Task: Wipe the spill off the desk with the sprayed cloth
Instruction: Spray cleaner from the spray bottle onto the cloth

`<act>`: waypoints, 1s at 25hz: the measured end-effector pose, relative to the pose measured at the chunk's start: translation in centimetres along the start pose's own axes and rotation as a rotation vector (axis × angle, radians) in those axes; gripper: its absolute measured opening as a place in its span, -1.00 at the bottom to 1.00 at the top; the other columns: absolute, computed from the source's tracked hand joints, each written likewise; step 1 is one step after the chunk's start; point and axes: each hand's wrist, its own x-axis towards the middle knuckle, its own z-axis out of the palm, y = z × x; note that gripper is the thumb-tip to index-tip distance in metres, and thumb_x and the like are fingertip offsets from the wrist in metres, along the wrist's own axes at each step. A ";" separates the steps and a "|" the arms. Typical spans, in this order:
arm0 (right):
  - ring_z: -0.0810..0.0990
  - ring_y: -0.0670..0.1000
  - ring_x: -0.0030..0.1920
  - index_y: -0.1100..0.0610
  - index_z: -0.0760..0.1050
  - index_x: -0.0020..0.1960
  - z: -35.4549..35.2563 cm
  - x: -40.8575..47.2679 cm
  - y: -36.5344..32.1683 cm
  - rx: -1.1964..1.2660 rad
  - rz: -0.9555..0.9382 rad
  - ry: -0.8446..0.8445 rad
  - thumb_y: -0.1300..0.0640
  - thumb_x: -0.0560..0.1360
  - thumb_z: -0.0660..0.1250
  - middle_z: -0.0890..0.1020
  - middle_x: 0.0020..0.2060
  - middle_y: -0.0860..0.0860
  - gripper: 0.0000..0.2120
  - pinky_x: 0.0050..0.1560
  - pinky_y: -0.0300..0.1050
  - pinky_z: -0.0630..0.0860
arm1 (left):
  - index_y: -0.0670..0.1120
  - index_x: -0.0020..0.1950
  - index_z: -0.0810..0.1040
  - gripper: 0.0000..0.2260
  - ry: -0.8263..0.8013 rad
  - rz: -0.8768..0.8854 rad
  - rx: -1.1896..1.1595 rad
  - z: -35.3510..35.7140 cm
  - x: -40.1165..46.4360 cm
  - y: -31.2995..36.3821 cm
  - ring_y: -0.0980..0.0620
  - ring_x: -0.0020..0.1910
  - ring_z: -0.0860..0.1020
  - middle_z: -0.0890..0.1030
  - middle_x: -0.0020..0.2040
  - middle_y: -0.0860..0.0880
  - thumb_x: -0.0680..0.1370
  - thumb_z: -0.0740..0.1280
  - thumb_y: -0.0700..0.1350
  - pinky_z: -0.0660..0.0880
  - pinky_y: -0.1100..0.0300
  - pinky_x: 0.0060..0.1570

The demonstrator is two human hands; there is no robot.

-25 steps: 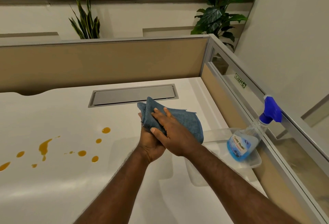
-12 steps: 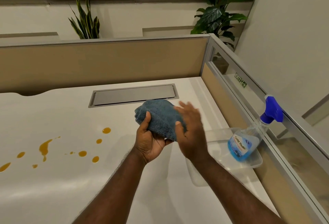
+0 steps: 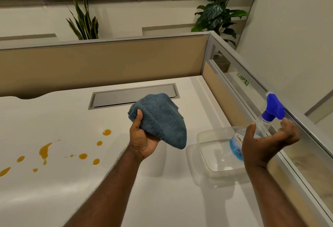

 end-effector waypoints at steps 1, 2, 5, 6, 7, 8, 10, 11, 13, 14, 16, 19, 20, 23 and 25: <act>0.42 0.20 0.30 0.34 0.24 0.34 0.3 0.6 0.0 0.059 0.067 -0.033 0.26 0.40 0.42 0.35 0.28 0.37 -0.40 0.24 -0.41 0.36 | -0.07 0.26 0.56 -0.28 -0.001 0.000 0.004 0.0 -0.1 0.2 -0.22 0.15 0.61 0.63 0.21 -0.18 0.19 0.56 0.24 0.57 -0.21 0.01; 0.45 0.14 0.29 0.30 0.22 0.38 0.6 1.2 0.0 0.113 0.131 -0.068 0.22 0.42 0.42 0.37 0.30 0.32 -0.38 0.22 -0.43 0.39 | -0.07 0.24 0.59 -0.28 -0.003 -0.004 0.013 0.1 -0.1 0.3 -0.22 0.16 0.61 0.63 0.22 -0.17 0.17 0.58 0.23 0.57 -0.21 0.03; 0.54 0.02 0.19 0.19 0.28 0.38 1.6 2.5 0.5 0.184 0.239 -0.124 0.03 0.48 0.40 0.49 0.25 0.19 -0.43 0.09 -0.48 0.45 | -0.06 0.19 0.64 -0.30 -0.003 -0.022 0.046 0.3 -0.4 0.7 -0.21 0.18 0.60 0.63 0.23 -0.17 0.13 0.60 0.22 0.56 -0.18 0.06; 0.57 0.02 0.14 0.18 0.33 0.35 1.8 2.9 0.9 0.179 0.258 -0.125 -0.02 0.49 0.38 0.54 0.19 0.18 -0.47 0.07 -0.47 0.46 | -0.07 0.19 0.63 -0.29 0.001 -0.031 0.053 0.4 -0.5 0.8 -0.21 0.19 0.59 0.62 0.24 -0.17 0.13 0.60 0.22 0.56 -0.18 0.07; 0.60 0.02 0.08 0.18 0.39 0.30 2.1 3.4 1.3 0.162 0.270 -0.131 -0.04 0.49 0.36 0.59 0.11 0.17 -0.53 0.07 -0.40 0.48 | -0.07 0.21 0.62 -0.27 0.006 -0.038 0.059 0.5 -0.6 0.8 -0.22 0.20 0.59 0.62 0.24 -0.17 0.12 0.61 0.22 0.55 -0.18 0.08; 0.61 -0.01 -0.01 0.18 0.43 0.23 2.3 3.7 1.5 0.143 0.278 -0.151 -0.05 0.51 0.35 0.61 0.01 0.14 -0.59 0.07 -0.28 0.53 | -0.07 0.21 0.61 -0.25 0.010 -0.041 0.065 0.5 -0.7 0.9 -0.22 0.20 0.58 0.61 0.24 -0.17 0.11 0.61 0.22 0.54 -0.18 0.10; 0.58 -0.17 -0.18 0.22 0.47 0.15 2.7 4.3 1.9 0.133 0.274 -0.237 -0.04 0.52 0.32 0.60 -0.13 0.12 -0.64 0.04 -0.14 0.57 | -0.06 0.15 0.66 -0.29 0.012 -0.039 0.079 0.6 -0.8 1.0 -0.20 0.16 0.61 0.63 0.21 -0.17 0.08 0.62 0.22 0.55 -0.16 0.08; 0.56 -0.23 -0.21 0.26 0.47 0.14 2.8 4.3 2.0 0.140 0.255 -0.287 -0.04 0.53 0.32 0.61 -0.14 0.15 -0.63 0.01 -0.25 0.56 | -0.06 0.13 0.67 -0.31 0.011 -0.037 0.085 0.7 -0.9 1.1 -0.20 0.14 0.62 0.64 0.20 -0.16 0.08 0.62 0.22 0.56 -0.15 0.06; 0.58 -0.20 -0.17 0.29 0.46 0.17 2.9 4.1 2.0 0.153 0.203 -0.355 -0.04 0.53 0.30 0.64 -0.09 0.23 -0.59 -0.10 -0.54 0.44 | -0.06 0.14 0.66 -0.30 0.018 -0.036 0.094 1.1 -1.0 1.2 -0.19 0.14 0.62 0.64 0.20 -0.16 0.08 0.62 0.22 0.56 -0.14 0.06; 0.60 -0.13 -0.13 0.29 0.46 0.18 2.8 3.9 1.9 0.163 0.185 -0.368 -0.05 0.53 0.30 0.64 -0.08 0.25 -0.57 -0.12 -0.59 0.40 | -0.07 0.17 0.64 -0.29 0.020 -0.036 0.092 1.2 -1.0 1.2 -0.19 0.15 0.62 0.64 0.20 -0.16 0.10 0.62 0.22 0.56 -0.14 0.05; 0.61 -0.17 -0.13 0.28 0.46 0.17 2.6 3.7 1.1 0.203 0.153 -0.363 -0.07 0.53 0.29 0.65 -0.10 0.25 -0.57 -0.11 -0.58 0.40 | -0.07 0.20 0.60 -0.32 0.020 -0.021 0.089 1.2 -0.8 1.2 -0.20 0.19 0.59 0.65 0.19 -0.16 0.17 0.57 0.22 0.58 -0.13 0.02; 0.61 -0.20 -0.19 0.29 0.49 0.11 2.4 3.4 -0.9 0.231 0.109 -0.323 -0.05 0.54 0.29 0.66 -0.17 0.23 -0.60 -0.13 -0.54 0.42 | -0.07 0.23 0.58 -0.31 0.011 -0.003 0.101 1.2 -0.3 1.2 -0.19 0.21 0.58 0.65 0.19 -0.15 0.21 0.55 0.24 0.58 -0.12 0.03; 0.63 -0.11 -0.17 0.30 0.49 0.11 2.4 3.2 -1.8 0.233 0.101 -0.309 -0.03 0.54 0.29 0.66 -0.17 0.23 -0.61 -0.13 -0.52 0.44 | -0.07 0.25 0.57 -0.28 0.007 0.001 0.104 1.2 -0.2 1.3 -0.19 0.20 0.59 0.64 0.20 -0.15 0.19 0.56 0.24 0.57 -0.13 0.05; 0.65 0.08 -0.13 0.33 0.48 0.12 2.3 2.6 -4.6 0.229 0.038 -0.284 0.08 0.53 0.32 0.65 -0.15 0.23 -0.68 -0.10 -0.50 0.47 | -0.05 0.24 0.58 -0.40 -0.012 0.017 0.096 1.2 0.1 1.2 -0.19 0.21 0.58 0.62 0.23 -0.15 0.31 0.45 0.25 0.54 -0.15 0.10; 0.62 0.03 -0.16 0.34 0.48 0.11 2.1 2.3 -6.6 0.216 -0.038 -0.260 0.13 0.52 0.35 0.65 -0.16 0.23 -0.71 -0.09 -0.51 0.47 | -0.04 0.23 0.59 -0.47 -0.013 0.011 0.092 1.2 0.3 1.2 -0.19 0.22 0.58 0.62 0.25 -0.15 0.38 0.36 0.25 0.52 -0.17 0.12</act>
